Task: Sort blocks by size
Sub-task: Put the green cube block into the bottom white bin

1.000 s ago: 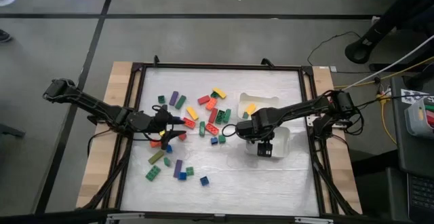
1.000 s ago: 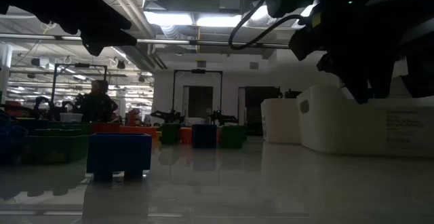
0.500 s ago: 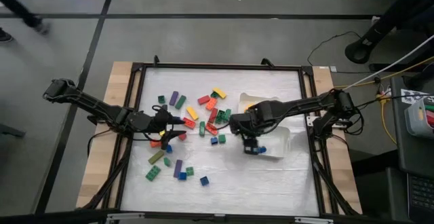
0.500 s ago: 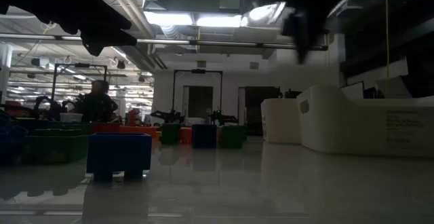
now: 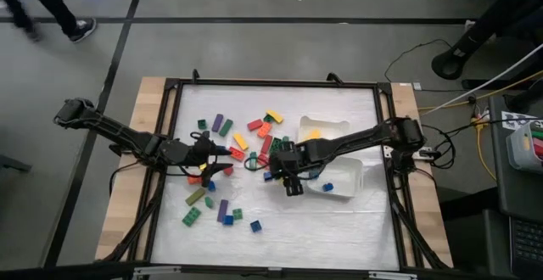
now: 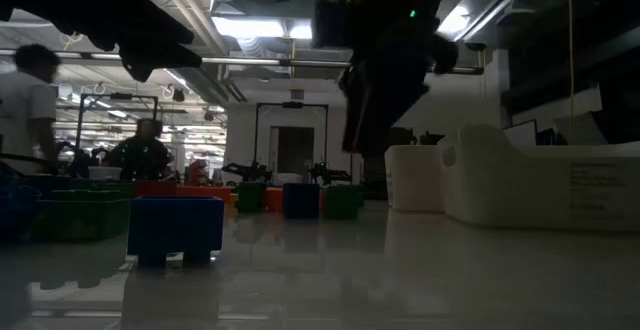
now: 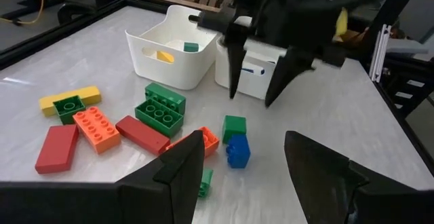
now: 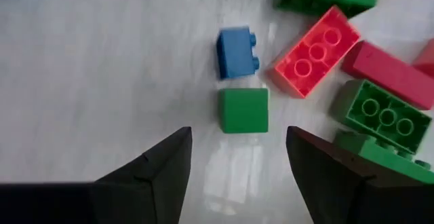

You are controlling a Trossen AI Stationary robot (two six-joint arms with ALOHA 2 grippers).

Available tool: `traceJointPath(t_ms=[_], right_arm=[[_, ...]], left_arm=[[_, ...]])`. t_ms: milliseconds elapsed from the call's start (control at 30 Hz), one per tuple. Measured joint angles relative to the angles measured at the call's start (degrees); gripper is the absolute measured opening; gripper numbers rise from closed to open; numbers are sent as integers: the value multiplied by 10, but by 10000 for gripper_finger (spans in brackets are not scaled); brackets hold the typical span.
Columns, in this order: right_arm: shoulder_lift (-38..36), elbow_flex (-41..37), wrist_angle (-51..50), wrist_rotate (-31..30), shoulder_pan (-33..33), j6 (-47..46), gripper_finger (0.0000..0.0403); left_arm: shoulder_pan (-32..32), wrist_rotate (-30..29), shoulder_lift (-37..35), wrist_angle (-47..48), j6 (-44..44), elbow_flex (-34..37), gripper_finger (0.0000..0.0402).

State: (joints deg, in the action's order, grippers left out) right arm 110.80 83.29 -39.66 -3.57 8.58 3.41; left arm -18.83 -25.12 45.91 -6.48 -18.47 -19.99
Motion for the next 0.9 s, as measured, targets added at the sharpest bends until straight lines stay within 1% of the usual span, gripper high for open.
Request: traceJointPath(t_ms=[200,267,400,667,767,900], right_arm=[[43,0,38,0,0,3,239],[52,0,39,-10,-1,3,239],[65,1,40,-20,-7,3,239],[66,1,40,-7,-20,0,238],[66,1,40,3,-23,-1,225],[66,1,40,12,-23,-1,188]], left_arm=[[0,0,0,1,7,0,192],[0,0,0,1,9,0,192],[0,0,0,1,9,0,192],[0,0,0,4,9,0,192],[0,0,0,4,9,0,192],[0,0,0,4,6,0,192]])
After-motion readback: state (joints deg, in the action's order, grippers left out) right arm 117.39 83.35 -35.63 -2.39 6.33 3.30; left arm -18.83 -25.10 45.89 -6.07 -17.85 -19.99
